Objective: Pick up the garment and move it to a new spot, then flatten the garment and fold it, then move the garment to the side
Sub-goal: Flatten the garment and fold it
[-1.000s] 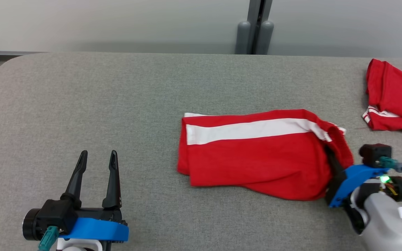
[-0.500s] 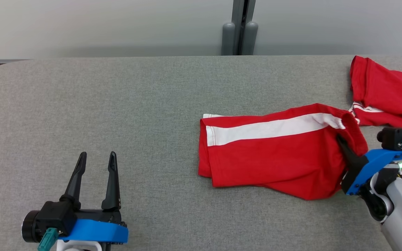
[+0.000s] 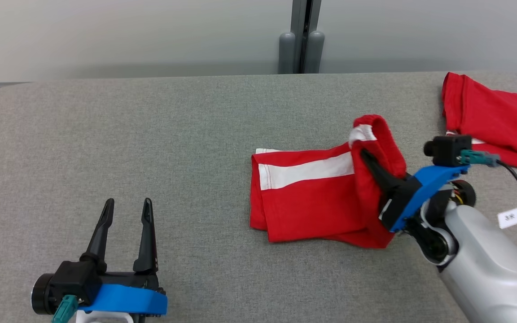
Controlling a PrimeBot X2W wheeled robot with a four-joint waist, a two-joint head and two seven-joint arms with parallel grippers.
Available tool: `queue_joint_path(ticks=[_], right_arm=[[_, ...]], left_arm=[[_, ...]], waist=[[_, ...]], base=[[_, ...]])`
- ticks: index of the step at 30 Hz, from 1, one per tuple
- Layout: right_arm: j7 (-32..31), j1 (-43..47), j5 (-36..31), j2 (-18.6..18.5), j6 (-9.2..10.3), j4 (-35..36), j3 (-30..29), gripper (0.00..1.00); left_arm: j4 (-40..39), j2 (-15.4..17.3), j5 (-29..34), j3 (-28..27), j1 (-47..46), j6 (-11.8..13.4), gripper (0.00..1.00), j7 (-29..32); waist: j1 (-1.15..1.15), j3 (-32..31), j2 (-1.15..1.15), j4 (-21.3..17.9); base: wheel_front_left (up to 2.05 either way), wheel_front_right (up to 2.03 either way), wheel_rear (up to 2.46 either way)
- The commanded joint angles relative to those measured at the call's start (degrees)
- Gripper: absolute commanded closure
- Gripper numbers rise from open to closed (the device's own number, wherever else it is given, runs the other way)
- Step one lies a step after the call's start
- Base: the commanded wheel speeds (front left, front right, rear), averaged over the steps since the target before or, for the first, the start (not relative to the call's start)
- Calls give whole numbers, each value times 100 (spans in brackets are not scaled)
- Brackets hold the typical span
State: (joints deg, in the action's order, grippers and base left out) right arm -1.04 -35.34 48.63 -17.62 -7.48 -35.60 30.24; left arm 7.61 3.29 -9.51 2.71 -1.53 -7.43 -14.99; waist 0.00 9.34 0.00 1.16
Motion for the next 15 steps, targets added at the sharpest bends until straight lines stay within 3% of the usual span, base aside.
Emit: queue_joint_path(ticks=[1, 15], right_arm=[[-37, -128, 20, 81, -3, 24, 25, 100], [163, -730, -438, 1177, -2, -1063, 167, 100]], left_arm=[[11, -5, -10, 9, -2, -9, 0, -26], [69, -32, -72, 180, -239, -9, 0, -26]], waist=[[0, 6, 0, 1], [0, 256, 0, 223]], base=[[0, 0, 0], [0, 0, 0]])
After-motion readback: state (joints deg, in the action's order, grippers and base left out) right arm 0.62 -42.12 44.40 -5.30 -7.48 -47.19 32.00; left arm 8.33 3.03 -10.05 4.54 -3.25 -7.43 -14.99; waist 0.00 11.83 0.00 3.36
